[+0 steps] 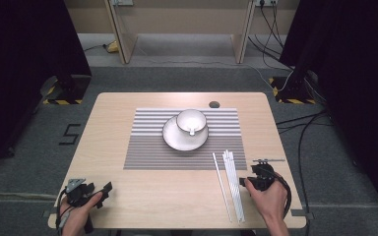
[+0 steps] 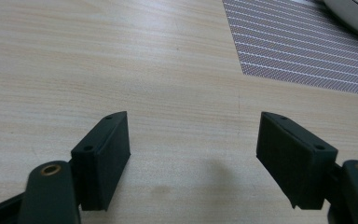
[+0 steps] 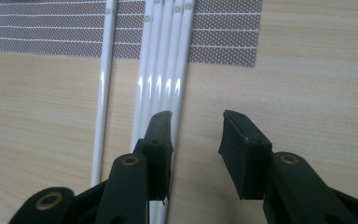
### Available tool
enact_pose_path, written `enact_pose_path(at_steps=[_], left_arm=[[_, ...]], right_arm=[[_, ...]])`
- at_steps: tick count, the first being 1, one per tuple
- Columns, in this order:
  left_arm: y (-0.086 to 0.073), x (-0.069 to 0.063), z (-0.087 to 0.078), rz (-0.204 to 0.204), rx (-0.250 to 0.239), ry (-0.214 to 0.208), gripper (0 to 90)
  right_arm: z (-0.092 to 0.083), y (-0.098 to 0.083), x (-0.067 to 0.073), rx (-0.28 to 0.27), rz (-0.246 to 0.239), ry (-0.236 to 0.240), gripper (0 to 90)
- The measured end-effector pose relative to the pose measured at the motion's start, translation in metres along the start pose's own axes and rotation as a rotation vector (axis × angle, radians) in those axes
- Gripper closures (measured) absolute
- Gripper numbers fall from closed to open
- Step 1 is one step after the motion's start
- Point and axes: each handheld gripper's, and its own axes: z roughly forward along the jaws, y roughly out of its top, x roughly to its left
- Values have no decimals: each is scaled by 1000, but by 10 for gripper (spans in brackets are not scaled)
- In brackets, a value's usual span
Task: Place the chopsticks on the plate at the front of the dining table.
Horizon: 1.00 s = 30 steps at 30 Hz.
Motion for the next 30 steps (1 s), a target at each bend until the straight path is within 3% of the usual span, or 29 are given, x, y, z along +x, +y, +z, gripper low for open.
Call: enact_pose_path(at_steps=[14,24,30], left_arm=[[0,-1,1,2,-4,-10,246],[-1,-1,1,1,-7,-16,246],[-1,-1,1,4,-6,-16,246]], right_arm=[[23,30,15,144,-35,-61,731],[31,38,20,197,-35,-117,826],[30,41,17,210,2,-132,834]])
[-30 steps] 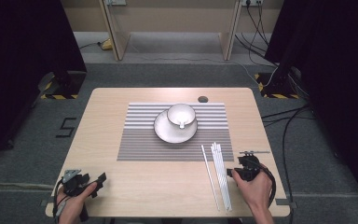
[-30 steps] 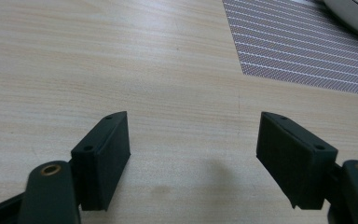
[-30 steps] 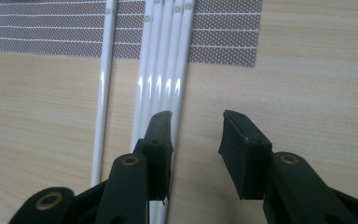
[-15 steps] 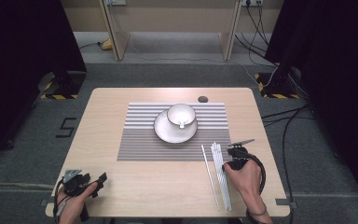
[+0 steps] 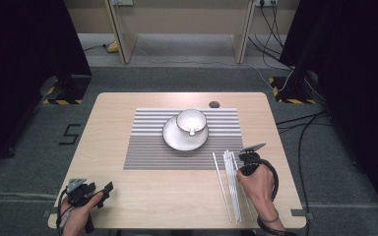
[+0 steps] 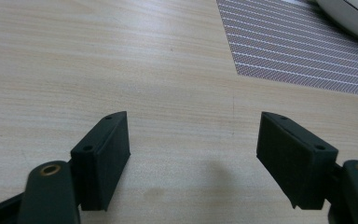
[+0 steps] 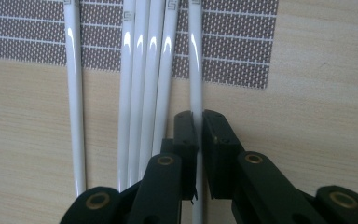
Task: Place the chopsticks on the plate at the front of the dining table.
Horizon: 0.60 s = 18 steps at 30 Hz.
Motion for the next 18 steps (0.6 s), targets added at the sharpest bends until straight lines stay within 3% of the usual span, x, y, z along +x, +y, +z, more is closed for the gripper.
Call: enact_pose_path(at_steps=[3,13,18], left_arm=[[0,0,0,-1,0,0,246],[0,0,0,-5,-3,-9,246],[0,0,0,-4,-3,-10,247]], right_arm=[[-2,4,0,2,3,1,804],[3,17,9,87,-68,-62,776],[4,17,12,102,-92,-92,772]])
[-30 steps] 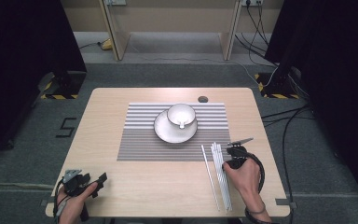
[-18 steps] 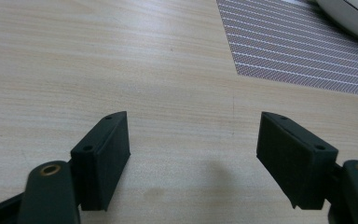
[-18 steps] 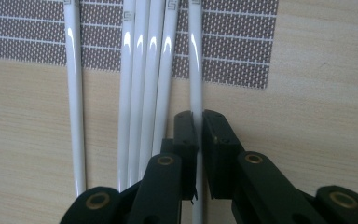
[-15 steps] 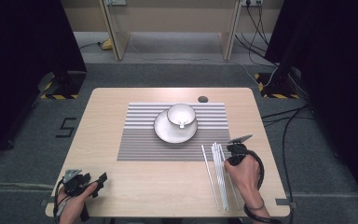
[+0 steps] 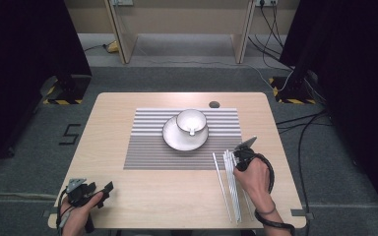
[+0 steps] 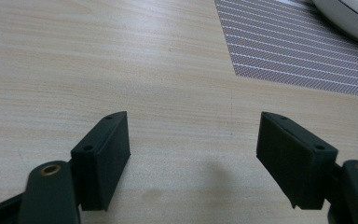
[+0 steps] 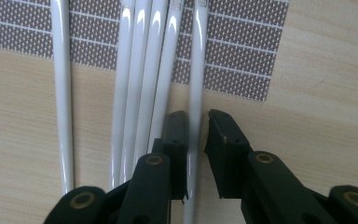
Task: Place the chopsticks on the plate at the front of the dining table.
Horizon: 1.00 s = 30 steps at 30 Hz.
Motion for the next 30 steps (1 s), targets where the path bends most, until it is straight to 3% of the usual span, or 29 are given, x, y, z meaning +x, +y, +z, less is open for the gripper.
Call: enact_pose_path(at_steps=[12,17,20,26,30], left_arm=[[0,0,0,-2,0,-7,247],[0,-1,0,-5,-1,-8,247],[0,-1,0,-4,-1,-9,247],[0,-1,1,-5,-2,-11,247],[0,0,1,-6,-3,-12,247]], right_arm=[[0,0,3,9,-23,22,652],[0,-1,4,6,-24,17,646],[0,0,6,10,-13,-10,687],[0,2,2,30,28,-13,841],[0,5,0,51,53,-2,849]])
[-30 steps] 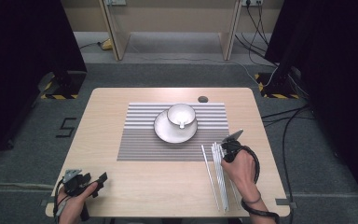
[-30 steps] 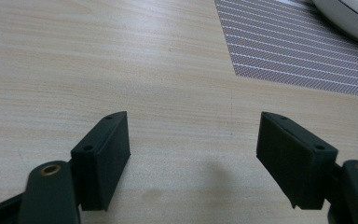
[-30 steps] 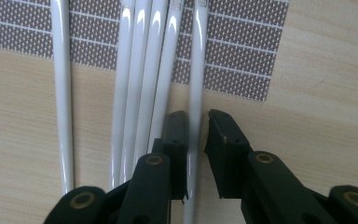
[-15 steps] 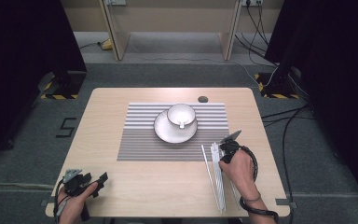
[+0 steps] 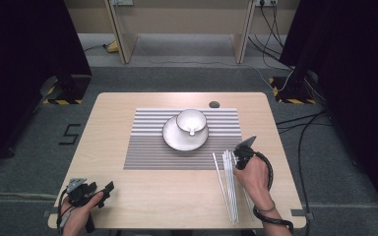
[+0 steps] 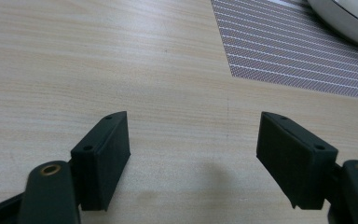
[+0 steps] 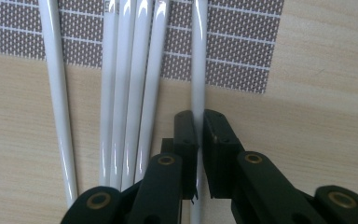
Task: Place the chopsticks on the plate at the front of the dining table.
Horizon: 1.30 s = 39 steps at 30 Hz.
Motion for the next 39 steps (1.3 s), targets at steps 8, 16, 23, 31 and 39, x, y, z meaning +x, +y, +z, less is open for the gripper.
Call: enact_pose_path(at_steps=[8,16,23,31,39], left_arm=[[0,0,0,0,0,-1,247],[0,0,0,-1,-1,1,247],[0,0,0,-1,-2,1,248],[0,0,0,0,-3,2,248],[0,0,0,1,-5,3,249]], right_arm=[[0,-2,-1,-13,29,4,853],[-1,-5,-5,-28,27,26,854],[-1,-5,-9,-12,40,42,854],[-9,-6,-12,-14,49,50,855],[-16,-6,-8,-22,41,62,854]])
